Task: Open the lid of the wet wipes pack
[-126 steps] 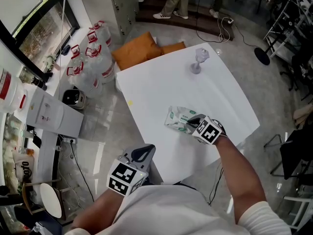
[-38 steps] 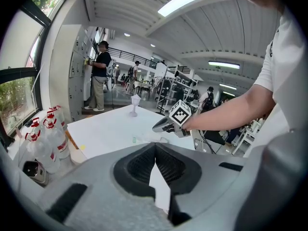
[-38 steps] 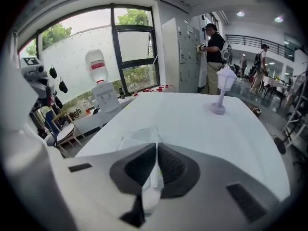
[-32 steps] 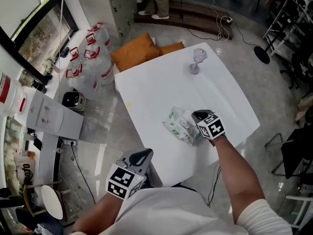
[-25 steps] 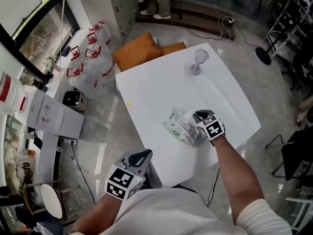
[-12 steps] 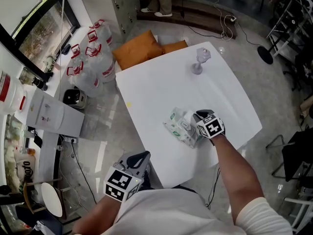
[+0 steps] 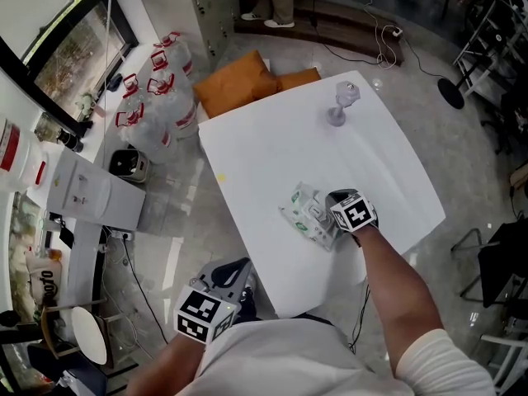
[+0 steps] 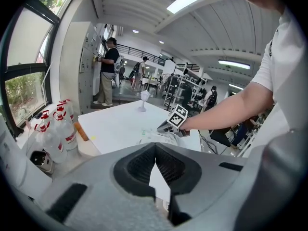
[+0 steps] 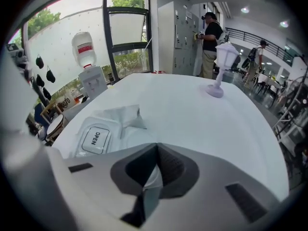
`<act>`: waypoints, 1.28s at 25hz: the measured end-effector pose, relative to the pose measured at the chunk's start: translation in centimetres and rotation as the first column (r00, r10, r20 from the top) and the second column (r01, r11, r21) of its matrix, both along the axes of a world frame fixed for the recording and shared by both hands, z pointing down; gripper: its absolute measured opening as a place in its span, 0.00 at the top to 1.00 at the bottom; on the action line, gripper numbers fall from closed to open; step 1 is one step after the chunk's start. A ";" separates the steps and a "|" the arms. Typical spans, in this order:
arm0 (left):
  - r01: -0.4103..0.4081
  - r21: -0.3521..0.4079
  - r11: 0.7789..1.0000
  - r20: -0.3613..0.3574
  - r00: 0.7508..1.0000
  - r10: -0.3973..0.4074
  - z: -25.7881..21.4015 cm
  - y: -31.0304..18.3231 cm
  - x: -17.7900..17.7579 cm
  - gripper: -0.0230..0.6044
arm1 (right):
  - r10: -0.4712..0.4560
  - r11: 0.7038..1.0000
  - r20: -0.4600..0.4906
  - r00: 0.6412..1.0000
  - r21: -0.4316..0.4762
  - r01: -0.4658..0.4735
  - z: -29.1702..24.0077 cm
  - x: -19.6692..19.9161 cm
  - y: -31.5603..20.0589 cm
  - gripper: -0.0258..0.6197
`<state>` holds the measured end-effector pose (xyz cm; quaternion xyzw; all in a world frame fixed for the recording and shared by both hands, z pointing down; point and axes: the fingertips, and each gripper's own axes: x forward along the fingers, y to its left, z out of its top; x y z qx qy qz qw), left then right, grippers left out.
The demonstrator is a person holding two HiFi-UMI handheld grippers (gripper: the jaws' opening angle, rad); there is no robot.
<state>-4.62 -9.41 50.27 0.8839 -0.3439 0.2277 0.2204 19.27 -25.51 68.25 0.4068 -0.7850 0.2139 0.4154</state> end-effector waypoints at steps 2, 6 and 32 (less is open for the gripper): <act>0.000 -0.001 1.000 0.000 1.000 0.000 0.1 0.0 -0.1 0.95 | 0.006 1.000 0.008 1.000 -0.008 -0.005 0.0 0.0 -0.1 0.95; -0.013 0.004 1.000 -0.007 1.000 0.013 0.0 0.0 0.2 0.95 | 0.023 0.999 0.008 1.000 0.029 -0.023 -1.2 0.3 -0.2 0.94; -0.223 0.220 0.950 -0.113 0.961 0.252 -7.2 -1.0 6.8 0.95 | 0.245 0.882 0.410 0.879 0.283 -0.378 -23.0 -2.5 17.3 0.94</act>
